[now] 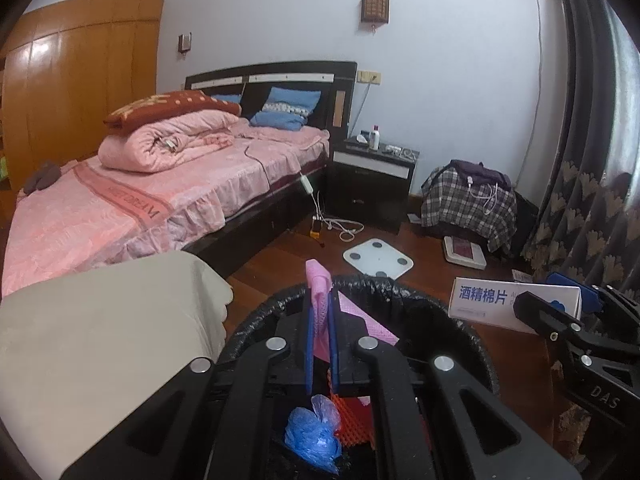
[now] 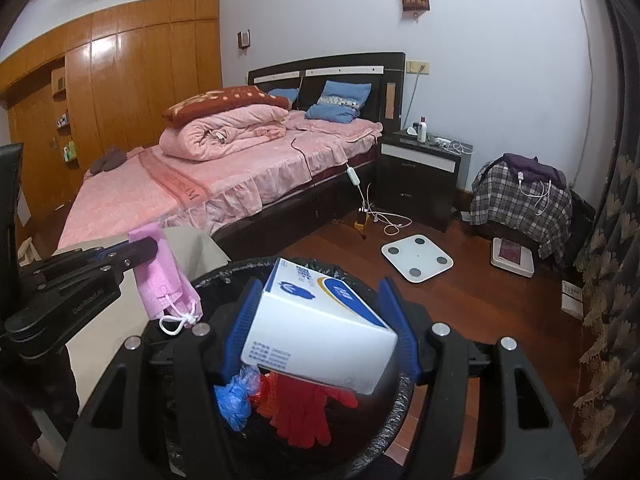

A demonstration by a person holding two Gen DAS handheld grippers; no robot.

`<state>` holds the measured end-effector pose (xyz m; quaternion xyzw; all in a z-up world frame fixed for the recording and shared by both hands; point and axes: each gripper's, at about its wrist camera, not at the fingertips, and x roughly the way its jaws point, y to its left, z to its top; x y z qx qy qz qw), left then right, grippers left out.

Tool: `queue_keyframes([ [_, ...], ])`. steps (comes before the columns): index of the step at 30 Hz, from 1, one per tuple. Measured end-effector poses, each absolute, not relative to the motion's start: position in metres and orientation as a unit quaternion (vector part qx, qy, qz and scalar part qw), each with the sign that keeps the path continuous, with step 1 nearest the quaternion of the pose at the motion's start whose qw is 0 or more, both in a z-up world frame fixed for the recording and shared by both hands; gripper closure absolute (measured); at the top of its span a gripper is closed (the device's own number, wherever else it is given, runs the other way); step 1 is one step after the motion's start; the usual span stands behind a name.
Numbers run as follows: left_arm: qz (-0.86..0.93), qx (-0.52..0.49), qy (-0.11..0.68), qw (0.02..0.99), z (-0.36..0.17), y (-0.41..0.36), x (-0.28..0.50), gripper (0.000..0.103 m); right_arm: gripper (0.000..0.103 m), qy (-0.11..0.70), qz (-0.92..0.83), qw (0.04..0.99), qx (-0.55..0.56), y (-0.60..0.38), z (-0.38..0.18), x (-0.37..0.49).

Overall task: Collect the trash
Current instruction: 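Open both tools to drop the mask and box into the bin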

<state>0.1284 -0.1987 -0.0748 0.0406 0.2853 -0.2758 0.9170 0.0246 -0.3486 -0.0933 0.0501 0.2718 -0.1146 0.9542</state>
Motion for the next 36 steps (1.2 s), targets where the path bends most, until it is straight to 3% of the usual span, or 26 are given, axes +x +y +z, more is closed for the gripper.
queue_keyframes([
  [12,-0.286,0.045,0.314,0.904,-0.095,-0.21,0.146,0.096,0.044,0.296,-0.113,0.947,0.061,-0.362,-0.118,0.052],
  [15,-0.295,0.049,0.321,0.899,-0.098,-0.211,0.151,0.091,0.043,0.305,-0.115,0.944,0.054,-0.362,-0.124,0.057],
  [19,-0.292,0.041,0.32,0.9,-0.096,-0.204,0.153,0.053,0.03,0.311,-0.123,0.941,0.047,-0.362,-0.128,0.059],
  [21,-0.288,0.04,0.316,0.903,-0.094,-0.199,0.153,0.05,0.024,0.308,-0.124,0.942,0.046,-0.36,-0.126,0.057],
  [24,-0.279,0.038,0.31,0.908,-0.089,-0.19,0.151,0.038,0.012,0.304,-0.127,0.943,0.047,-0.359,-0.122,0.052],
  [26,-0.268,0.039,0.305,0.913,-0.084,-0.182,0.148,0.024,0.006,0.305,-0.122,0.943,0.051,-0.357,-0.118,0.048],
  [31,-0.241,0.043,0.291,0.925,-0.072,-0.151,0.136,0.009,0.005,0.312,-0.107,0.942,0.066,-0.35,-0.109,0.037],
  [36,-0.213,0.049,0.287,0.933,-0.065,-0.122,0.118,0.006,0.005,0.31,-0.095,0.943,0.07,-0.331,-0.095,0.022],
])
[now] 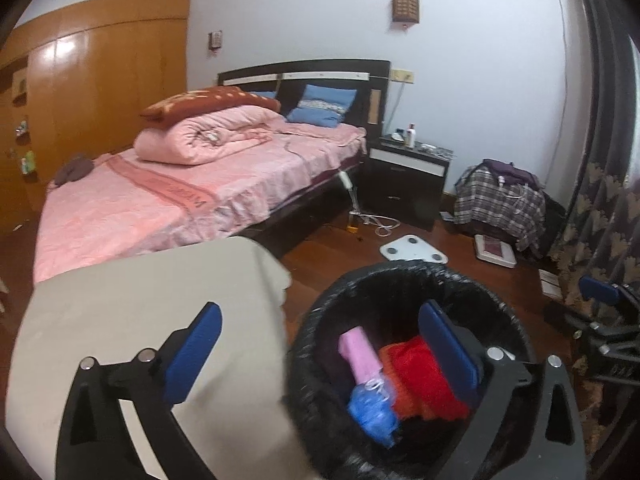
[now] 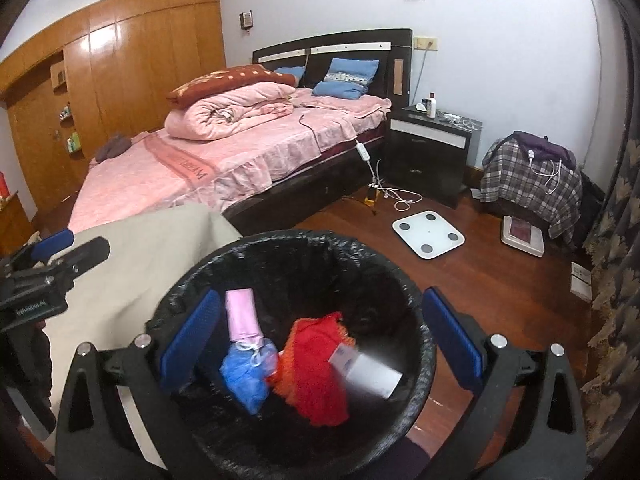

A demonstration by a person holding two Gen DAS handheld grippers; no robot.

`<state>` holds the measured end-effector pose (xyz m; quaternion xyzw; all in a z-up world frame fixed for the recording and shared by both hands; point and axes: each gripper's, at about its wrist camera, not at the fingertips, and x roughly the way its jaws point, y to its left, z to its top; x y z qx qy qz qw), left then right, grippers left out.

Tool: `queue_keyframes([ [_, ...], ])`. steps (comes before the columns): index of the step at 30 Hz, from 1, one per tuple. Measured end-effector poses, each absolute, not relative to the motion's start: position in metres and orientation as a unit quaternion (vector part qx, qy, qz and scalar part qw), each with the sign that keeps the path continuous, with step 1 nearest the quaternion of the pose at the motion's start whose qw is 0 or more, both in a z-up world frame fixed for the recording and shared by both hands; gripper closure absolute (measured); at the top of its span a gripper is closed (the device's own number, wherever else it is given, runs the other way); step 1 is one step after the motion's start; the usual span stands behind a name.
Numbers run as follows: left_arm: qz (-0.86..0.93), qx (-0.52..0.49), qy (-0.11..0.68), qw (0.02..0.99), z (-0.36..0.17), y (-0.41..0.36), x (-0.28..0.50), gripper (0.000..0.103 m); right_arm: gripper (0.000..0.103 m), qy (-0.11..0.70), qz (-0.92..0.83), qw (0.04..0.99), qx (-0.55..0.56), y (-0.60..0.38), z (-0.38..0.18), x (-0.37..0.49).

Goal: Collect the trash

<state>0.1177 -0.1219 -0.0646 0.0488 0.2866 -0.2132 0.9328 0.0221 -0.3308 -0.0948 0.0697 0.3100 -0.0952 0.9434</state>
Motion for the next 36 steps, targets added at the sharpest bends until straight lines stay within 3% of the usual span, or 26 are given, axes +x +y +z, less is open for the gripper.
queue_keyframes([
  [17,-0.171,0.051,0.26,0.949,-0.025,-0.078,0.057,0.006,0.005,0.29,-0.054,0.954,0.052,-0.272,-0.039,-0.011],
  [36,-0.156,0.035,0.236,0.958,-0.011,-0.059,0.019,0.006,0.005,0.279,-0.038,0.959,0.036,-0.246,-0.029,-0.034],
])
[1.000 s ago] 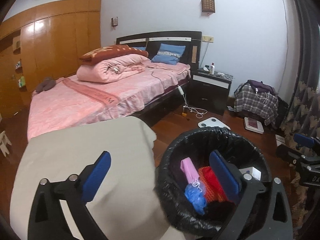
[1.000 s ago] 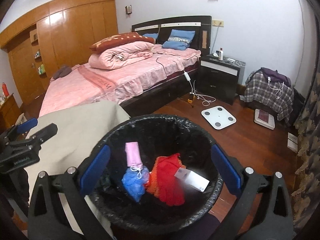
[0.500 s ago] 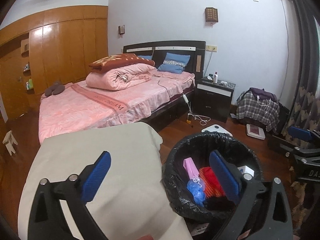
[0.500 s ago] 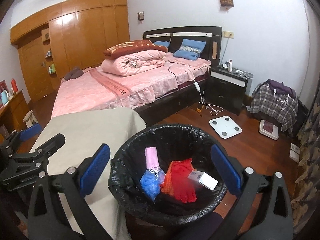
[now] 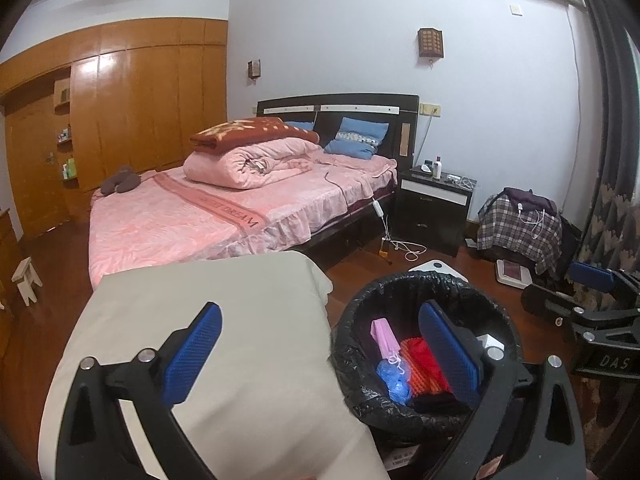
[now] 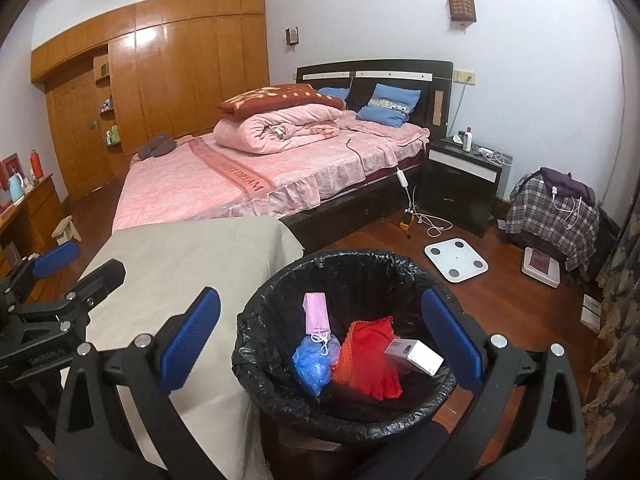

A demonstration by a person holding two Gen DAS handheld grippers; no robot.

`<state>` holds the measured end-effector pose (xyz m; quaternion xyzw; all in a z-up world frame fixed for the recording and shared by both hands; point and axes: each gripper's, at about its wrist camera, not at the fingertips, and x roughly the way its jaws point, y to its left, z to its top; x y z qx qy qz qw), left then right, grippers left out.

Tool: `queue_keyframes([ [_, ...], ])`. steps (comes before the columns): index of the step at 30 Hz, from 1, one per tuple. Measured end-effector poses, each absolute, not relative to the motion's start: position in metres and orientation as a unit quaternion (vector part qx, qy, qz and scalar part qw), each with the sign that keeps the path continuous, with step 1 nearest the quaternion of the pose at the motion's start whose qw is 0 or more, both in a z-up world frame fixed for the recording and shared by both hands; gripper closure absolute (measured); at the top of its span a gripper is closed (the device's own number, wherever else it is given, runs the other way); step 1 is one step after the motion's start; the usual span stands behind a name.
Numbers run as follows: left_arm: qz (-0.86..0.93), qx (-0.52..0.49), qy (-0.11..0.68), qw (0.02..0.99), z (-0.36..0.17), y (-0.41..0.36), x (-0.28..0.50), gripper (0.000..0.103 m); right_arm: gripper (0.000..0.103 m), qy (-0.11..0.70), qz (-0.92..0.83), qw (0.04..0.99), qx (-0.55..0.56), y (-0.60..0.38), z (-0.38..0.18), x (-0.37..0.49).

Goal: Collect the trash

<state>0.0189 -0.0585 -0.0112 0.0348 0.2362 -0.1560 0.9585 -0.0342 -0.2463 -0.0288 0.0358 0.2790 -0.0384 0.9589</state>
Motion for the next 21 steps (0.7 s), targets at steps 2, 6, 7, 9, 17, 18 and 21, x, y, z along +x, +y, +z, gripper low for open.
queue_keyframes([
  [2,-0.156,0.035,0.234,0.959,-0.0106,-0.0579,0.0164,0.006,0.005,0.279,-0.038,0.959,0.035,-0.2451,-0.0288,-0.035],
  [6,-0.154,0.036,0.231,0.96,-0.0101,-0.0567,0.0122,0.006,0.005,0.279,-0.036,0.959,0.033,-0.2422,-0.0286,-0.0364],
  [7,-0.154,0.035,0.231,0.96,-0.0094,-0.0562,0.0134,0.006,0.005,0.279,-0.036,0.959,0.033,-0.242,-0.0287,-0.0365],
  [9,-0.153,0.034,0.229,0.961,-0.0086,-0.0551,0.0122,0.006,0.005,0.278,-0.036,0.959,0.033,-0.2419,-0.0287,-0.0365],
  [17,-0.152,0.034,0.228,0.961,-0.0081,-0.0549,0.01,0.006,0.005,0.279,-0.037,0.959,0.033,-0.2411,-0.0289,-0.0368],
  [18,-0.152,0.033,0.229,0.961,-0.0081,-0.0548,0.01,0.006,0.005,0.279,-0.037,0.959,0.033,-0.2412,-0.0288,-0.037],
  [21,-0.151,0.032,0.23,0.961,-0.008,-0.0541,0.0096,0.006,0.005,0.279,-0.037,0.959,0.033,-0.2416,-0.0291,-0.0367],
])
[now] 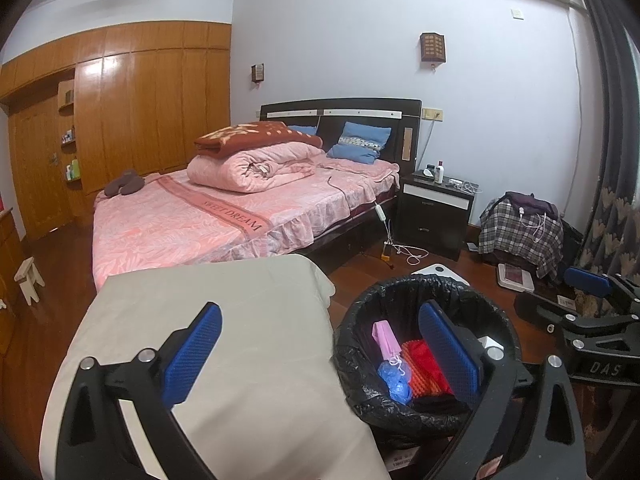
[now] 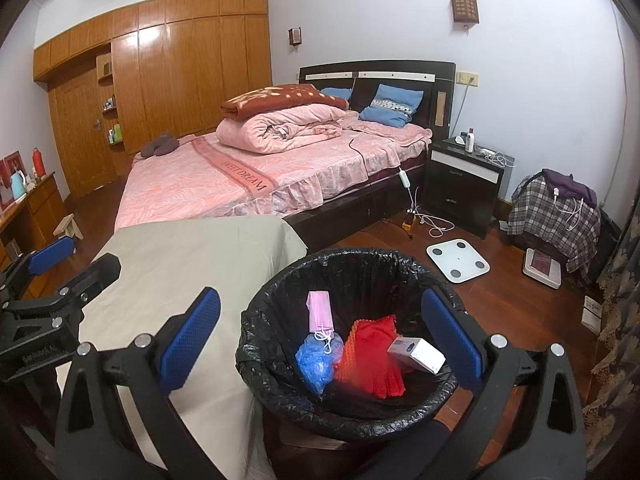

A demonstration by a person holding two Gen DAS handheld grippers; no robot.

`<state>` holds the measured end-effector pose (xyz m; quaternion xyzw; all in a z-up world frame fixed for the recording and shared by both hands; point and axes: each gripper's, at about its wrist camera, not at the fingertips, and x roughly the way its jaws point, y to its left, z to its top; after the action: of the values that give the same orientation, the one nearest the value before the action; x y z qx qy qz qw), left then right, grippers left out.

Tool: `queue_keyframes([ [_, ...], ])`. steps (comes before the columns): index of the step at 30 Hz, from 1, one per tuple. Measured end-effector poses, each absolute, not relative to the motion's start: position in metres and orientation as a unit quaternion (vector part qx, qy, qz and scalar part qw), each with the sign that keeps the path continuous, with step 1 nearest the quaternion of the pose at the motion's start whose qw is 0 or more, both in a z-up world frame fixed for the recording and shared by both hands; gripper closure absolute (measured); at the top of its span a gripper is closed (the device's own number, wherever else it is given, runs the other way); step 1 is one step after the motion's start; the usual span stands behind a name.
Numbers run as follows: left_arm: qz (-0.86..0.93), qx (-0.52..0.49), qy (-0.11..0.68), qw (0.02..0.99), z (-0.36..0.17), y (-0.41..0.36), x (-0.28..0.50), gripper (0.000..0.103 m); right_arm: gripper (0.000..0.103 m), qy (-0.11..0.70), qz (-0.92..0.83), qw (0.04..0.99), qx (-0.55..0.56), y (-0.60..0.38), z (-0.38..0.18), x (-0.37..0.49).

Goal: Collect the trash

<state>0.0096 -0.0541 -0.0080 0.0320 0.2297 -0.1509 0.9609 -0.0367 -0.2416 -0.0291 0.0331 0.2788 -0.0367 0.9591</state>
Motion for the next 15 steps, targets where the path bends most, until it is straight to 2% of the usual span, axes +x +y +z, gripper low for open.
queue_keyframes([
  [15,-0.15,0.031,0.23,0.961,-0.0073,-0.0524,0.0093,0.006,0.005,0.279,-0.037,0.959,0.034,-0.2405,-0.0286,-0.0372],
])
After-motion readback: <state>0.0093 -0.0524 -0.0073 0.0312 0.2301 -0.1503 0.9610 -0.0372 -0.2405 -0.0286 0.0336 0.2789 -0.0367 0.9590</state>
